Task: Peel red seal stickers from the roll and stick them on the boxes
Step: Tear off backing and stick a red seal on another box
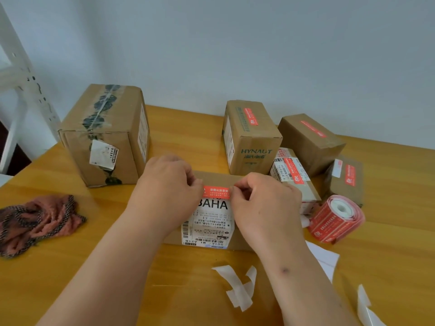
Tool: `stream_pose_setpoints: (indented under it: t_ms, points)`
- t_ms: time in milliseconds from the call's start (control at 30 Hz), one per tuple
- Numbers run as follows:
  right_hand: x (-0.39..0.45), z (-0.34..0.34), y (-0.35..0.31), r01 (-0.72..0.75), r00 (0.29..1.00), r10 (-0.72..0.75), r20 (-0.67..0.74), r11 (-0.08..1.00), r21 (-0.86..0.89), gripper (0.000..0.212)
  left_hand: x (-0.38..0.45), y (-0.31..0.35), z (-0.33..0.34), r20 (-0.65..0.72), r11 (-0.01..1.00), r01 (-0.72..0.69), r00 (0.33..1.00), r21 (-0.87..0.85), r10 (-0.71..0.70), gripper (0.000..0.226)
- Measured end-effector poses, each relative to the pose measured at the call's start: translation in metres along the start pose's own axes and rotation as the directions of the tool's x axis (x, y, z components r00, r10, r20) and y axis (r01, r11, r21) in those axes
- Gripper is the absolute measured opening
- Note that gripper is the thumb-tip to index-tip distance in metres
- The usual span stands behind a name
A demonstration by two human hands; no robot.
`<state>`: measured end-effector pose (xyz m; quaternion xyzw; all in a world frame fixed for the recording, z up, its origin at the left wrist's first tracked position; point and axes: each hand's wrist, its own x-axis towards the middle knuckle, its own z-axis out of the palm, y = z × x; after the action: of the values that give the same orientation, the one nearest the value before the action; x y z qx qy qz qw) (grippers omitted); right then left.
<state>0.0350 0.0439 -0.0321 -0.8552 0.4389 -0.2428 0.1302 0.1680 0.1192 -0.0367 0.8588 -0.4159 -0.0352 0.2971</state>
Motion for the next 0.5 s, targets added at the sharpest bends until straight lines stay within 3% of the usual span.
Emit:
stream_pose_setpoints:
  t_ms: [500]
  points:
    - [0.0039,0.0076,0.0014,0.074,0.997,-0.074,0.037,0.997,-0.01,0.015,-0.0006,0.0029,0.0063,-0.073,0.999,-0.021,0.997,0.03,0.024,0.023]
